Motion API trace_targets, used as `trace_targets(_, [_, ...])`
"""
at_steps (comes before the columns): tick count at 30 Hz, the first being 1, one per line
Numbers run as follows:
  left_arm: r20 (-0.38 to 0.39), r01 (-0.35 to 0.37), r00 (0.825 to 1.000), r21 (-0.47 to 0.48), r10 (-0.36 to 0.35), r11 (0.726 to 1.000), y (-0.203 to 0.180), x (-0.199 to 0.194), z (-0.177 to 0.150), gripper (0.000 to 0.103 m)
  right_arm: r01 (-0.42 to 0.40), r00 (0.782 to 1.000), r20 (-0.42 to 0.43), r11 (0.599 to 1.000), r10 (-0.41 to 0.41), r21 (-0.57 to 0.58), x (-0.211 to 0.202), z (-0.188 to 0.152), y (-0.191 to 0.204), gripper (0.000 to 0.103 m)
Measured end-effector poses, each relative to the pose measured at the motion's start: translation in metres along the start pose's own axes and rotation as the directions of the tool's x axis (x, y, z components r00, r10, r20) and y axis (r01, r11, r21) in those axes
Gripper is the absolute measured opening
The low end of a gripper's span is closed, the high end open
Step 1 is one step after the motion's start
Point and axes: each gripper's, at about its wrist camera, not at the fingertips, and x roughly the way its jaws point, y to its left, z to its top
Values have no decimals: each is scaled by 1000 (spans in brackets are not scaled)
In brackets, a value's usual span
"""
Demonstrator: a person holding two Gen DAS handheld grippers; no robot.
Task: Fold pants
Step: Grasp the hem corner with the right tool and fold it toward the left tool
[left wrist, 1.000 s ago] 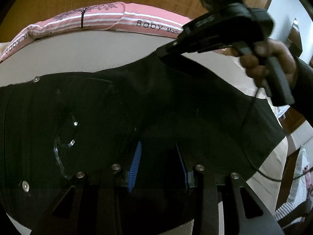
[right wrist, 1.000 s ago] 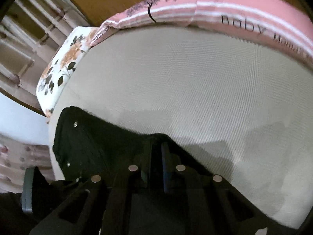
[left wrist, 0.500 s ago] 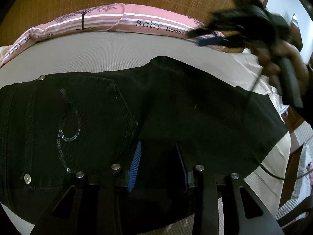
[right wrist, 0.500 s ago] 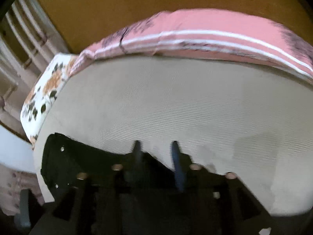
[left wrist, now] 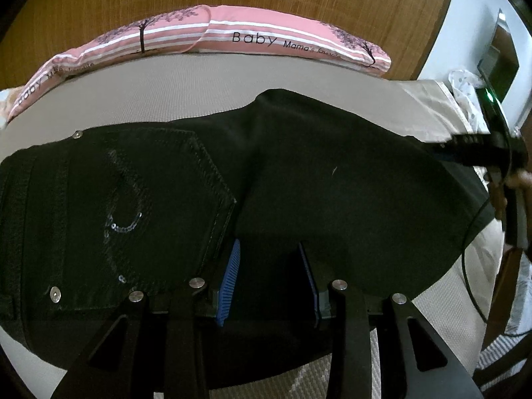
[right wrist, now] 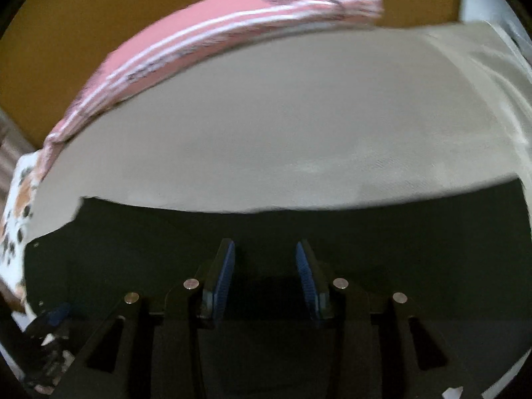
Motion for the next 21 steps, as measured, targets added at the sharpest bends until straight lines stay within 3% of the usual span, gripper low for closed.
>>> trace_targets(10, [-27, -28, 999, 20, 28, 999, -5, -2, 4, 37, 51, 996, 60, 976, -65, 213, -59, -53, -101, 35])
trace_targets(14, [-37, -50, 998, 21, 51, 999, -13, -8, 6, 39, -14, 992, 120, 940, -28, 342, -95, -83, -141, 37])
trace_targets(21, [-23, 31, 999, 33, -30, 999, -47, -22, 10, 44, -151, 981, 182, 839, 63, 523, -124, -135, -195, 37])
